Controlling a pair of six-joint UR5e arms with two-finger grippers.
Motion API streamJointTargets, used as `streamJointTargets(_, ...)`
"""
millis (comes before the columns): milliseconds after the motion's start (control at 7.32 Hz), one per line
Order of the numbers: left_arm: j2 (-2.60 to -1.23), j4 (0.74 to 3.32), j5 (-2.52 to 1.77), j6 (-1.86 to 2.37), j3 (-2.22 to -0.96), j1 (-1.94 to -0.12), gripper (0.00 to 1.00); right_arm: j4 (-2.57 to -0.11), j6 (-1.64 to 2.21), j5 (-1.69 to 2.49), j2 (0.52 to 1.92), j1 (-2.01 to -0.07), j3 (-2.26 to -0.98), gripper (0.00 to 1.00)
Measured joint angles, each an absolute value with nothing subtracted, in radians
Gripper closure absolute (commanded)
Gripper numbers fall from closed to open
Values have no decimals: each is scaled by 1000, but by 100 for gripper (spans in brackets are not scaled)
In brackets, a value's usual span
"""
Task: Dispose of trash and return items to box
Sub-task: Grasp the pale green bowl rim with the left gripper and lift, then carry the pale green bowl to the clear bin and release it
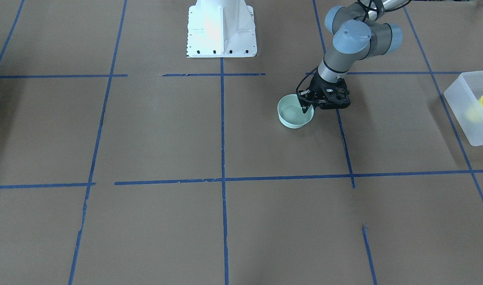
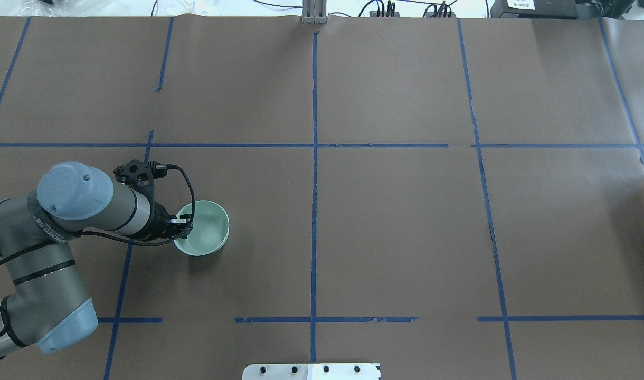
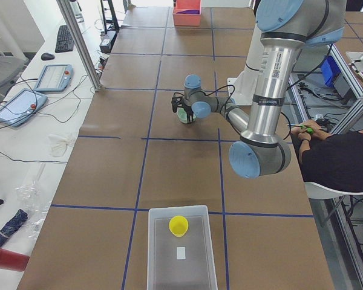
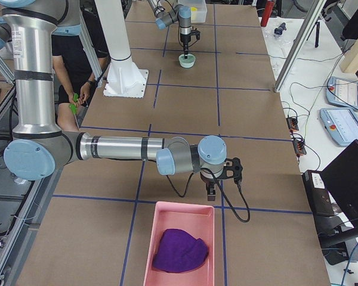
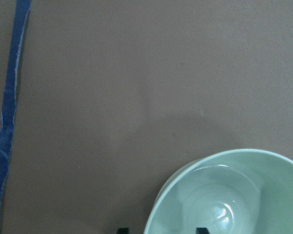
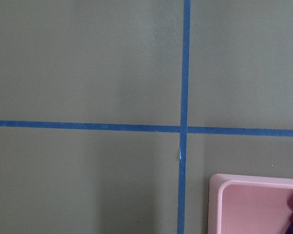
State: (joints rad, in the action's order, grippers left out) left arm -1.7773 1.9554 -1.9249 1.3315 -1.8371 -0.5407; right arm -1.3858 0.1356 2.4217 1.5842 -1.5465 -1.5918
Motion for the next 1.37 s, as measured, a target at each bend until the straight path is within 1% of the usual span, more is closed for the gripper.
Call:
streamJointTargets(273,-1772,1949,-1929,1329,-1866,-553,100,-1385,137,2420,1585,-1547,-1592,0)
streamJointTargets(410,-1766,1925,-1940,1318,-1904,-577,100,-1385,137,2418,1586,-1547,-1590,0)
streamJointTargets(820,-1768,1798,-2016,1184,-2004,-742,100,-1386,125,2362,1591,-1549,-1588,0)
streamJointTargets(1366,-1739,1695,-2107,819,-2015,-1006,100,-1397,124,2428,1648,-1566,-1594,0)
